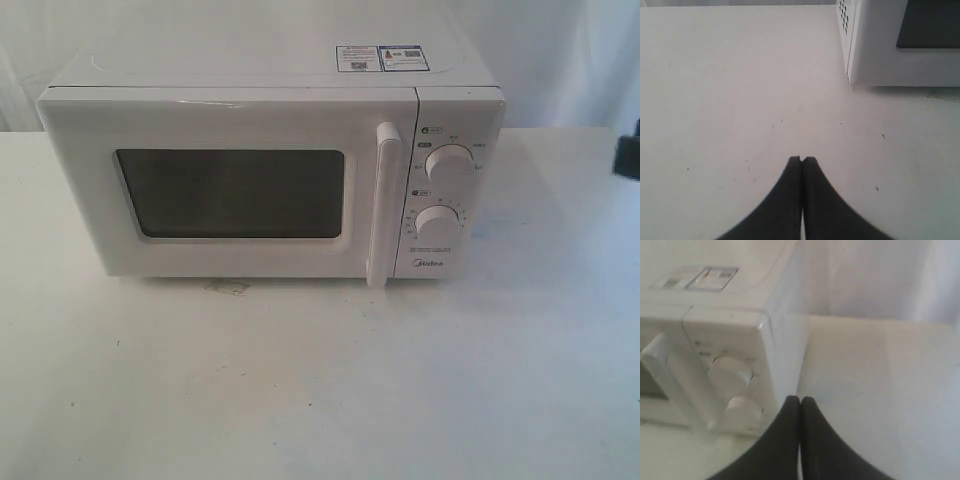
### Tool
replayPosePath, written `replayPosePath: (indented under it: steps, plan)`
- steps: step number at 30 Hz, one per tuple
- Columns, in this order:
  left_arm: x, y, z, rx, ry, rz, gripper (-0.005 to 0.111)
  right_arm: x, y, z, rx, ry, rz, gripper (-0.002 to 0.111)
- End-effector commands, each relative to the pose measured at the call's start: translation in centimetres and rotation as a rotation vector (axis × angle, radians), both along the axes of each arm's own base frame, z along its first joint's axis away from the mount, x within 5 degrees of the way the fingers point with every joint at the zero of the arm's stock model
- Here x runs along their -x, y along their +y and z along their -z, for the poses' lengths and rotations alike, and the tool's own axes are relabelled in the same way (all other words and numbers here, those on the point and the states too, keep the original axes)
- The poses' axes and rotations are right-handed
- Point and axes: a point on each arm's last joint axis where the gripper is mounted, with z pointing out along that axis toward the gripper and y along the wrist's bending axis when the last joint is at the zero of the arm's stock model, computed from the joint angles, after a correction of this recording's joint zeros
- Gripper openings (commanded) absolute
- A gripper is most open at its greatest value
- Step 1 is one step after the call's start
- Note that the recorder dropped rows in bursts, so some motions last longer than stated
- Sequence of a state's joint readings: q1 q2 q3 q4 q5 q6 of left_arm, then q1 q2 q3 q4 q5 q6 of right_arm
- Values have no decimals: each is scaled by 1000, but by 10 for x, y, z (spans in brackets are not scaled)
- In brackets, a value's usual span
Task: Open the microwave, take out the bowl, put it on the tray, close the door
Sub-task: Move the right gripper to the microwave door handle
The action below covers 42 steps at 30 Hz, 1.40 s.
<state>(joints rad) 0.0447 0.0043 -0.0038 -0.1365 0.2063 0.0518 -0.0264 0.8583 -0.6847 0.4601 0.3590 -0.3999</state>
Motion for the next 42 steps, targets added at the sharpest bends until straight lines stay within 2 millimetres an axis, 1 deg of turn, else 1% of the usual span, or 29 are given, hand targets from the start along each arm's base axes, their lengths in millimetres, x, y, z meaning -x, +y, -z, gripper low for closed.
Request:
replayPosePath:
  steps: [1,3,5,6,7,9,10,13,16,18,20,22,25,27,30,32,34,38,40,42]
  plan:
    - [0,-1,1,5,3,9,0,-15,38,22,-5,124,-390,0]
    - [0,-1,1,5,3,9,0,-12,62,24,8,97,-728,0]
    - [0,-1,1,5,3,9,0,0,86,21,-6,-13,-1149,0]
    - [0,-1,1,5,3,9,0,5,92,19,-13,-70,-1281,0]
    - [0,-1,1,5,3,9,0,-1,95,20,25,-136,-1313,0]
    - [0,-1,1,5,3,9,0,-4,96,19,9,-133,-1312,0]
    - [0,-1,1,5,3,9,0,-16,93,22,27,-86,-1161,0]
    - [0,-1,1,5,3,9,0,-42,77,26,-11,9,-763,0]
    - [0,-1,1,5,3,9,0,-56,63,26,62,-21,-559,0]
    - [0,-1,1,5,3,9,0,-60,58,26,101,-37,-500,0]
    - [0,-1,1,5,3,9,0,-62,57,27,130,-45,-495,0]
    - [0,-1,1,5,3,9,0,-67,59,29,163,-46,-530,0]
    - [0,-1,1,5,3,9,0,-81,61,34,165,-22,-551,0]
    - [0,-1,1,5,3,9,0,-90,66,39,170,-1,-606,0]
    - [0,-1,1,5,3,9,0,-100,67,46,212,48,-754,0]
    - [0,-1,1,5,3,9,0,-107,60,50,225,77,-787,0]
    - [0,-1,1,5,3,9,0,-114,48,52,203,94,-771,0]
    - [0,-1,1,5,3,9,0,-119,30,51,149,82,-785,0]
    - [0,-1,1,5,3,9,0,-119,29,51,99,70,-821,0]
    - [0,-1,1,5,3,9,0,-118,31,51,94,62,-858,0]
